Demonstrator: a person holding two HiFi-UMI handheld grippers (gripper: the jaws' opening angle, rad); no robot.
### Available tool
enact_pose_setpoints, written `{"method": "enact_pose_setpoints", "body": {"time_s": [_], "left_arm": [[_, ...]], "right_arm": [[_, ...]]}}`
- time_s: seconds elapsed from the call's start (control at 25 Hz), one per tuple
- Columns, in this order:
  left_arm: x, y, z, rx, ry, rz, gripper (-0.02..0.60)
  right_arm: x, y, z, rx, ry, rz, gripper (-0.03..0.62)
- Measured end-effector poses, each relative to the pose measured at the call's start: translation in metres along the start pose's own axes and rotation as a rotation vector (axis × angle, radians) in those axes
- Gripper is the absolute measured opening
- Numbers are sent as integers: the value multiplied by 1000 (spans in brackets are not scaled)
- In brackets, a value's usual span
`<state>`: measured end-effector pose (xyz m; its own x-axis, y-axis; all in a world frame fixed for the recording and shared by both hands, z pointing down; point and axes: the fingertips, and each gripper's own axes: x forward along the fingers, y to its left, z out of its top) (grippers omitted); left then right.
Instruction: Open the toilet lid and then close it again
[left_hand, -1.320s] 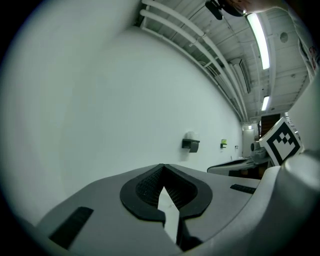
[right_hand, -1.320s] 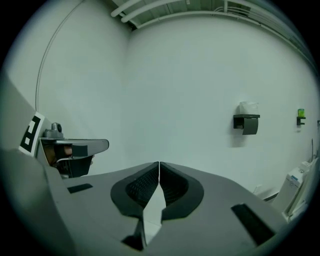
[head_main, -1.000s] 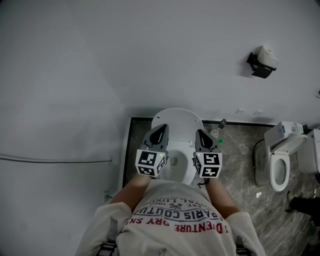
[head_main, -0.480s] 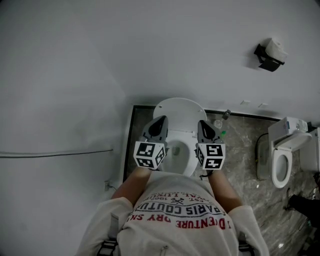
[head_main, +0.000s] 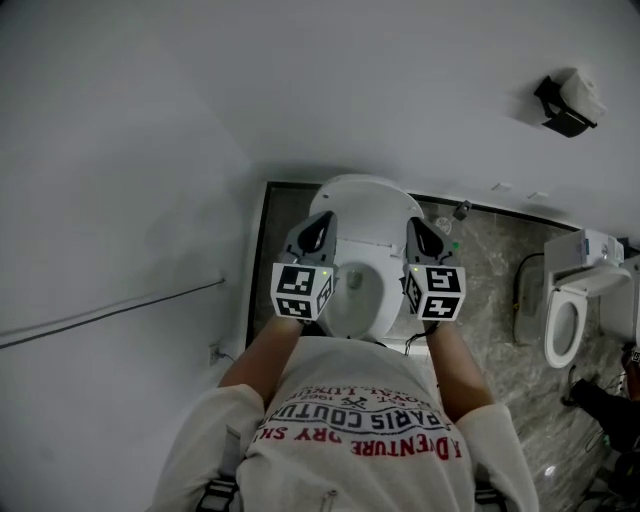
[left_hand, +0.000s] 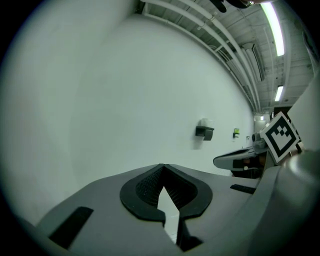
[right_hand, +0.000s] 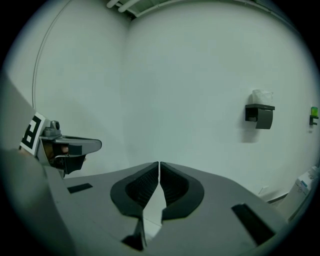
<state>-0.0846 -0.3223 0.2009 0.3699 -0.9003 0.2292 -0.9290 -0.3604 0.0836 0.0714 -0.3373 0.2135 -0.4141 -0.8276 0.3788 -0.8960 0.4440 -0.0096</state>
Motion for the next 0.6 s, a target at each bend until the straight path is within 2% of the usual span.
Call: {"method": "enact_pose_setpoints", "body": {"time_s": [0.28, 0.6], "left_arm": [[65, 27, -21, 8, 124, -37, 5], [134, 58, -78, 4, 291, -125, 6]], "right_arm": [[66, -26, 2, 37, 107, -16, 17], [155, -21, -38, 94, 282, -5, 17]]}}
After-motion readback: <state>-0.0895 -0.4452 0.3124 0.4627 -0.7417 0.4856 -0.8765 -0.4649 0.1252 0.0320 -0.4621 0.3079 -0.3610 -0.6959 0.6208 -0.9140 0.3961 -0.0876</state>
